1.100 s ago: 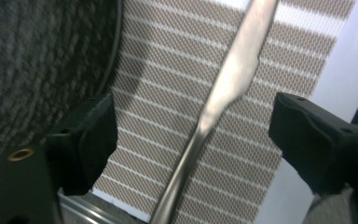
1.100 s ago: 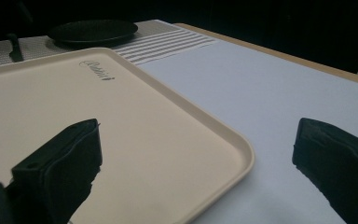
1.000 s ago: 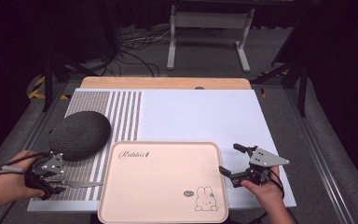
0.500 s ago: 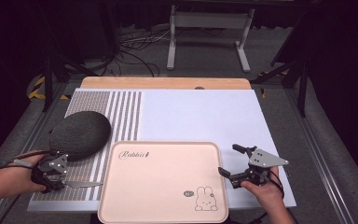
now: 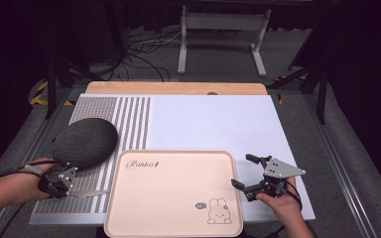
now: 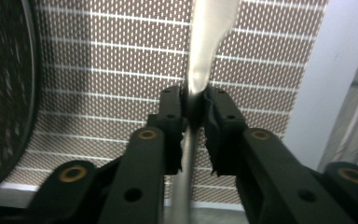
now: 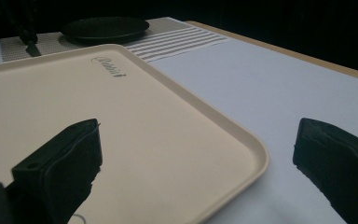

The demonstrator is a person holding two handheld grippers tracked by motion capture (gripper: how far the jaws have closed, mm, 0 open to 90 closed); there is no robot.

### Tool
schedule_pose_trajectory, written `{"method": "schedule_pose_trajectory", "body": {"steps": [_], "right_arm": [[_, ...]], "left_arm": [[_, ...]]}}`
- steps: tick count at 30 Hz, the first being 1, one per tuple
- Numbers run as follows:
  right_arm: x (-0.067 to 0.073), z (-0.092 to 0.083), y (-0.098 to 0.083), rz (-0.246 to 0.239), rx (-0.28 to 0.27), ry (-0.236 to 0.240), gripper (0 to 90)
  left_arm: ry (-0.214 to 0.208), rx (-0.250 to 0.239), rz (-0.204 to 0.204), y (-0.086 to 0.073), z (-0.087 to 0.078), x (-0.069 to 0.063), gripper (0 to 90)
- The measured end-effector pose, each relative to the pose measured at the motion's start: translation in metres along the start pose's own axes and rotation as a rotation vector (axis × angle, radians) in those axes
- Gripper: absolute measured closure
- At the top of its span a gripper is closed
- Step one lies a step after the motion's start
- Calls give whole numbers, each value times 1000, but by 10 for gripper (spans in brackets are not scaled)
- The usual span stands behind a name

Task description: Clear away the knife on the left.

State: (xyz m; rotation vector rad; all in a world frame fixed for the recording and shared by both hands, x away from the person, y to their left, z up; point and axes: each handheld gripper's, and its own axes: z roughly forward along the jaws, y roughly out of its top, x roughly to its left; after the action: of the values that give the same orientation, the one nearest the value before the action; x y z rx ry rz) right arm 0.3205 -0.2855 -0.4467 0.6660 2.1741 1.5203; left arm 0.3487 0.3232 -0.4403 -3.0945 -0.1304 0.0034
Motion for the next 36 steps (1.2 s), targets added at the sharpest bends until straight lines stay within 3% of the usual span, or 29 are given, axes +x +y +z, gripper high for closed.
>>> {"method": "schedule_pose_trajectory", "body": {"steps": [3, 10, 17, 20, 23, 24, 25, 27, 29, 30, 31, 32, 36], "right_arm": [[-1, -1, 1, 5, -7, 3, 25], [0, -2, 0, 7, -9, 5, 24], [-1, -2, 0, 11, -4, 9, 24], [-1, -2, 0, 12, -4, 7, 24], [-1, -1, 0, 12, -3, 8, 24], [-1, -1, 0, 11, -3, 8, 24], [-1, -2, 0, 12, -4, 7, 24], [-1, -2, 0, 12, -4, 6, 24], [-1, -2, 0, 10, 1, 8, 24], [-1, -2, 0, 9, 2, 9, 25], [-1, -2, 0, 9, 5, 8, 25], [-1, -2, 0, 10, 7, 6, 25], [-2, -2, 0, 15, 6, 4, 25]], "left_arm": [[0, -6, 26, 0, 1, 0, 802], [18, 15, 43, 2, 1, -3, 804], [31, 8, 27, 2, 0, -4, 806], [35, 28, 0, 1, -1, -5, 806], [22, -7, -53, -2, -4, -6, 806], [22, -7, -53, -2, -4, -6, 806], [0, -13, -81, -4, -6, -6, 806], [2, -20, -84, -5, -6, -6, 806], [-18, -21, -128, -7, -6, -5, 806], [-18, -21, -128, -7, -6, -5, 806], [-17, -39, -138, -8, -7, -5, 806], [-25, -67, -176, -9, -10, -5, 806], [-16, -99, -206, -7, -21, -4, 806]]}}
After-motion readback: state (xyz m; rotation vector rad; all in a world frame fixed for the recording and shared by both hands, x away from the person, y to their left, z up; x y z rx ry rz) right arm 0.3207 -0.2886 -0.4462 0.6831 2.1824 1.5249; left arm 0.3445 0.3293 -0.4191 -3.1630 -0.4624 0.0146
